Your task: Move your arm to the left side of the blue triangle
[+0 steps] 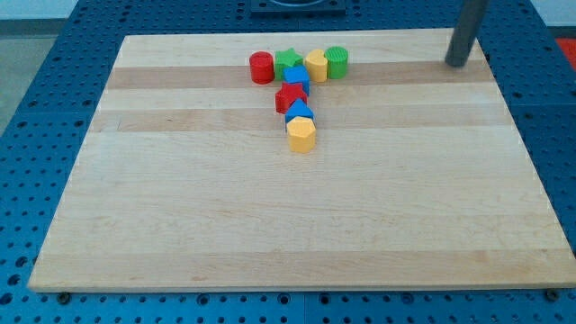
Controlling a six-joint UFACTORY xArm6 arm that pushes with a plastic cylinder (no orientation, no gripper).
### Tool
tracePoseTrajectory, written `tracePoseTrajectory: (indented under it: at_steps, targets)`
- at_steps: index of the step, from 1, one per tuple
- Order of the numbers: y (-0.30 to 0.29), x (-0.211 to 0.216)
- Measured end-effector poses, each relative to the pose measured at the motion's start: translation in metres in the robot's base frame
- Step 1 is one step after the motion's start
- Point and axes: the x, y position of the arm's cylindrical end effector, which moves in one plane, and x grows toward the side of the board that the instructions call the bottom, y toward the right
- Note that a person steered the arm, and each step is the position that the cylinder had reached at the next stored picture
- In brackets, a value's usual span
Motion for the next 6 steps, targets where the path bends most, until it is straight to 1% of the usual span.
tracePoseTrajectory:
  at_steps: [1,2,3,4,5,6]
  targets:
    - [0.002,0.072]
    - [-0.007,0.121]
    - [-0.052,0.157]
    - [-0.111,0.205]
    - [-0.189,0.223]
    - [-0.266,0.216]
